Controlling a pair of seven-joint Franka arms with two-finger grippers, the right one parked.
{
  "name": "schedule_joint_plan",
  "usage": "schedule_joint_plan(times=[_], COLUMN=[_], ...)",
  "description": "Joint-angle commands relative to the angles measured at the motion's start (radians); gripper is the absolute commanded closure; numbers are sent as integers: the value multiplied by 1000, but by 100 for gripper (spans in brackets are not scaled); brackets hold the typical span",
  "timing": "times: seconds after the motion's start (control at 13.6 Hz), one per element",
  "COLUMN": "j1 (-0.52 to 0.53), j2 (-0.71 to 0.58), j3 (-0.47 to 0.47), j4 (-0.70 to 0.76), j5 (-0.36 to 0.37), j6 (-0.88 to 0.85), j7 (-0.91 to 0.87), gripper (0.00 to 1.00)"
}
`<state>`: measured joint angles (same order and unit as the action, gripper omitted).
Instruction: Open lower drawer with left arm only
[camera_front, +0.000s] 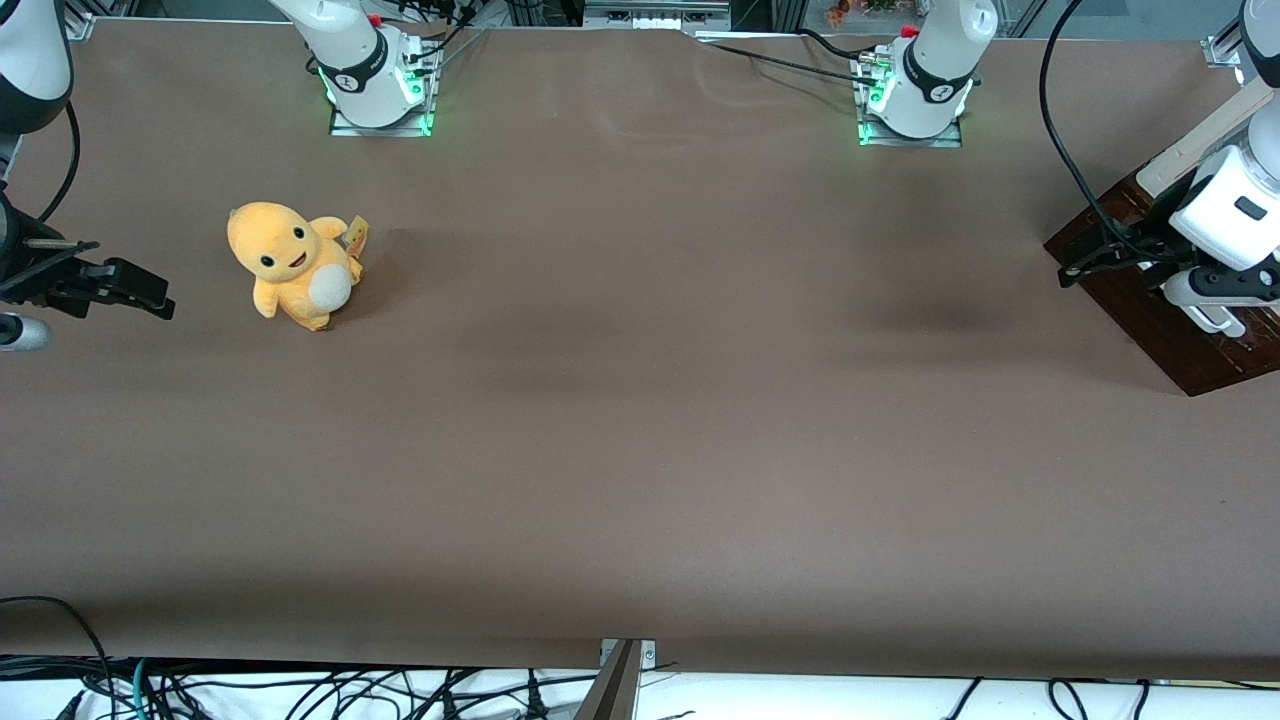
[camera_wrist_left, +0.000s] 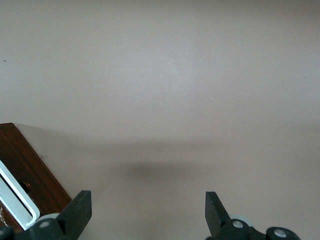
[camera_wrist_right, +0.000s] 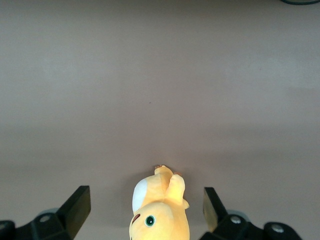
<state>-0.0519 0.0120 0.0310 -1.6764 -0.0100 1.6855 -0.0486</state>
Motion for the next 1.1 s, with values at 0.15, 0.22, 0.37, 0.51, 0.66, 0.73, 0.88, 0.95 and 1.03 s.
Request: schedule_joint_plan(times=[0.15, 0.22, 0.37, 0.51, 0.66, 0.73, 0.88, 0.95, 1.03], j1=[6, 6, 4, 4, 3, 3, 1, 1, 1], j2=[16, 16, 16, 16, 16, 16, 16, 17, 23], j3=[0, 0, 0, 0, -2, -2, -2, -2, -2], j4=[35, 37, 37, 37, 37, 37, 37, 37, 35], j5=[-10, -10, -10, -10, -10, -10, -10, -10, -10], j6=[-24, -24, -24, -24, -33, -38, -46, -52, -53], j7=[26, 24, 22, 22, 22, 22, 22, 22, 22], gripper=[0, 0, 0, 0, 0, 0, 0, 0, 0])
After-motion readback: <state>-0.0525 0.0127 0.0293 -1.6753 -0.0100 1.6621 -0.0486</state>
